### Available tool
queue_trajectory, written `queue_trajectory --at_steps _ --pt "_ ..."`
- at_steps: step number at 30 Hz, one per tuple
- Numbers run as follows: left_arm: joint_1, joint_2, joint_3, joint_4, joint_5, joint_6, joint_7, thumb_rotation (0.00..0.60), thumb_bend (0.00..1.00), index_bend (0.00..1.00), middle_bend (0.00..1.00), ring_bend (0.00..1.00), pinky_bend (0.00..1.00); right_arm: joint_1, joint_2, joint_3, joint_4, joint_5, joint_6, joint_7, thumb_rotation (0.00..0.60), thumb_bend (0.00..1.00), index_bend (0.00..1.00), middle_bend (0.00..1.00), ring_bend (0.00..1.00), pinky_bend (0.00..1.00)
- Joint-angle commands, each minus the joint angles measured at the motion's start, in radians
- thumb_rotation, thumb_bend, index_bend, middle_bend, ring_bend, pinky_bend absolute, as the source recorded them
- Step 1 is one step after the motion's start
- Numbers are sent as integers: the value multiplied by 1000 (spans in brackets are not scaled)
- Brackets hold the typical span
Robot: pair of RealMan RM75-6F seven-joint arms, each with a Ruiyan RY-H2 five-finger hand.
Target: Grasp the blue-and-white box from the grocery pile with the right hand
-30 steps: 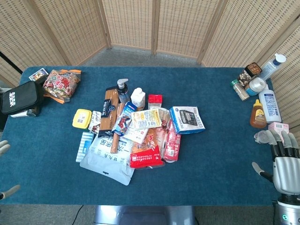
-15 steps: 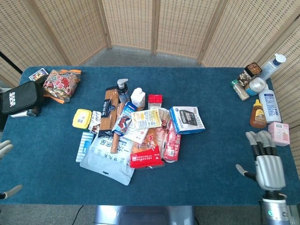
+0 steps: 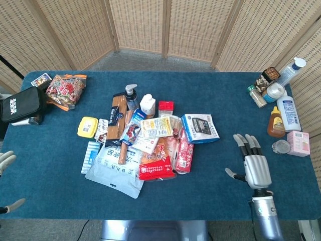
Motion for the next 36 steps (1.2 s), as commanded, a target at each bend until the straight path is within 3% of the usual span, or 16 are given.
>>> queue_trajectory --at_steps 1,14,36 --pt "-1 0 -2 -1 -5 -4 1 600 0 0 0 0 0 26 -37 14 29 19 -23 -5 600 0 0 0 0 0" --pt "-10 -2 -10 -11 -35 -32 7 600 0 0 0 0 0 136 -205 60 206 82 -112 -18 600 0 0 0 0 0" --pt "-26 -11 -21 -30 -67 -77 30 600 0 0 0 0 0 278 -443 115 590 140 -184 136 600 0 0 0 0 0"
